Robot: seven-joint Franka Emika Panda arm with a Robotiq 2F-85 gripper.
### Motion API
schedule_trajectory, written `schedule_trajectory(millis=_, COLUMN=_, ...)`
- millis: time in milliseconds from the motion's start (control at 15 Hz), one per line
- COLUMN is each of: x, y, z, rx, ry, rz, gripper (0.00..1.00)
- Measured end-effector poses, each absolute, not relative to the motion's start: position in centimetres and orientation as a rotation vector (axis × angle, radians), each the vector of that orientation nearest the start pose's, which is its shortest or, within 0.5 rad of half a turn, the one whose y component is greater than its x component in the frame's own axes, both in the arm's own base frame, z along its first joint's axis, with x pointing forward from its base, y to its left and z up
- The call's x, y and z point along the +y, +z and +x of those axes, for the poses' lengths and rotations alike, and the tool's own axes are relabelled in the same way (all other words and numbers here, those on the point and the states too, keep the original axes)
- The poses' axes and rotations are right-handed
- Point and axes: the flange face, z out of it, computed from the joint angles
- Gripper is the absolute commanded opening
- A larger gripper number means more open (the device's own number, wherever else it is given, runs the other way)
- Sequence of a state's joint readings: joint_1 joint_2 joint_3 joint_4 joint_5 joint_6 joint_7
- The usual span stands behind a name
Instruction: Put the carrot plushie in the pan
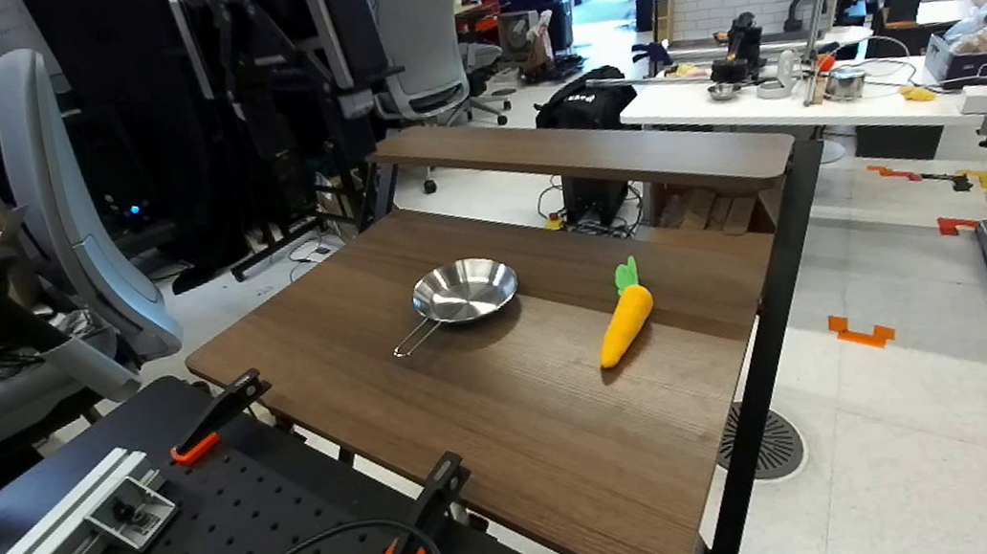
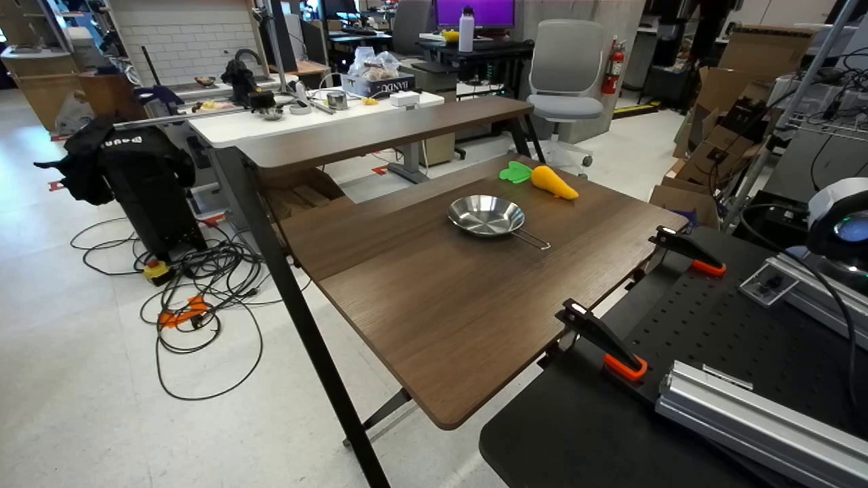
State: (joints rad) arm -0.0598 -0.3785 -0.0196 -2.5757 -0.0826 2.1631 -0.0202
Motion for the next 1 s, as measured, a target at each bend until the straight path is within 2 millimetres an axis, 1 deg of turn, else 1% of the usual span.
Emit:
schedule_trajectory(millis=333, x=-7.8, y=33.7, z=42.7, rx=0.100, ry=0.035, rz=-3.196, gripper=1.00)
schedule_trajectory(millis=600, x=-11.2, y=30.3, z=45.6, rx=0.135, ry=0.021, rz=-3.202, gripper=1.00)
schedule_trajectory(millis=800, x=-12.9, y=28.0, z=48.4, rx=0.144, ry=0.031, rz=-3.215, gripper=1.00)
schedule_trajectory(millis=1000, x=-14.0, y=25.7, z=51.2, rx=0.134, ry=0.068, rz=-3.227, gripper=1.00)
